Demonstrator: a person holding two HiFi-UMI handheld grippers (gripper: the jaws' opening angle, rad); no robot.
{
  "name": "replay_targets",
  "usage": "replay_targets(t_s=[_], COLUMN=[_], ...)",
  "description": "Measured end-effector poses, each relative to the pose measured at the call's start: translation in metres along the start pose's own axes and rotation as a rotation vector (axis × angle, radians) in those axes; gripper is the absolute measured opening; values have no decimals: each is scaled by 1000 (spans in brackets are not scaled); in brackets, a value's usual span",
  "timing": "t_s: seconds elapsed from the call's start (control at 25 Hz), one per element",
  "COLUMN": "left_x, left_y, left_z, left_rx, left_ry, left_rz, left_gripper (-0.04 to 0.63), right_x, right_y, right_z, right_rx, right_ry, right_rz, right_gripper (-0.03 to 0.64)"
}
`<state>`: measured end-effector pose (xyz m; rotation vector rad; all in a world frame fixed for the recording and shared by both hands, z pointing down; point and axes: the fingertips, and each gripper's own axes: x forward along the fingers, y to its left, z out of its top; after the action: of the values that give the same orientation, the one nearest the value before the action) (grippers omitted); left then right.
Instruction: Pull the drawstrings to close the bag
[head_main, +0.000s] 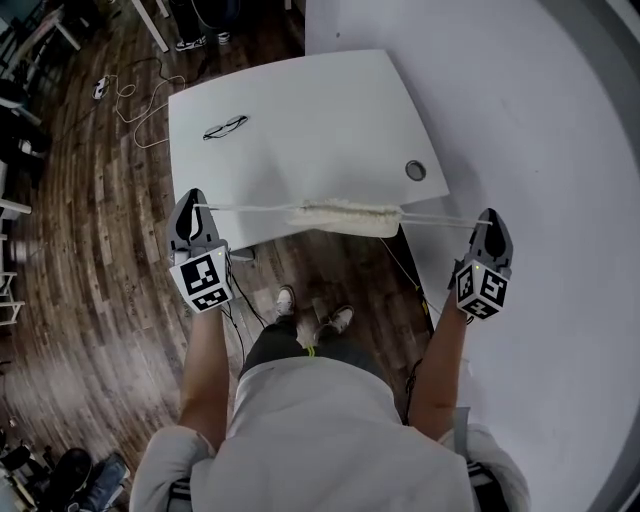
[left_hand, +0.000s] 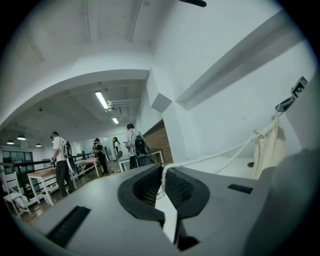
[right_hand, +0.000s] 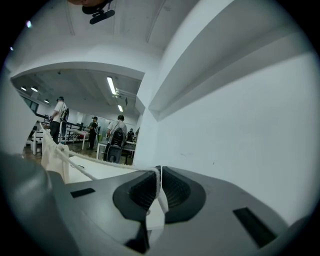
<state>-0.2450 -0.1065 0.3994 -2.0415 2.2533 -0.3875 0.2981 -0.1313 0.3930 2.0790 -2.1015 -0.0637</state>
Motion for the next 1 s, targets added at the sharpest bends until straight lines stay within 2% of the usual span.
replay_targets(t_s=[0.28, 0.44, 0.52, 1.0], left_x=[-6, -4, -3, 3], left_y=[1, 14, 19, 31], left_z=[22, 21, 22, 42], left_rx=[-25, -127, -146, -98], left_ry=[-32, -24, -28, -72], left_rz=[1, 11, 16, 30], left_gripper=[17, 17, 17, 17], right_x=[-9, -11, -14, -11], right_y=[-13, -31, -35, -41], right_z=[9, 18, 22, 37], right_rx=[-8, 7, -3, -23], right_ry=[-15, -27, -32, -53], right_rz=[0, -22, -27, -31], right_gripper=[38, 38, 38, 38])
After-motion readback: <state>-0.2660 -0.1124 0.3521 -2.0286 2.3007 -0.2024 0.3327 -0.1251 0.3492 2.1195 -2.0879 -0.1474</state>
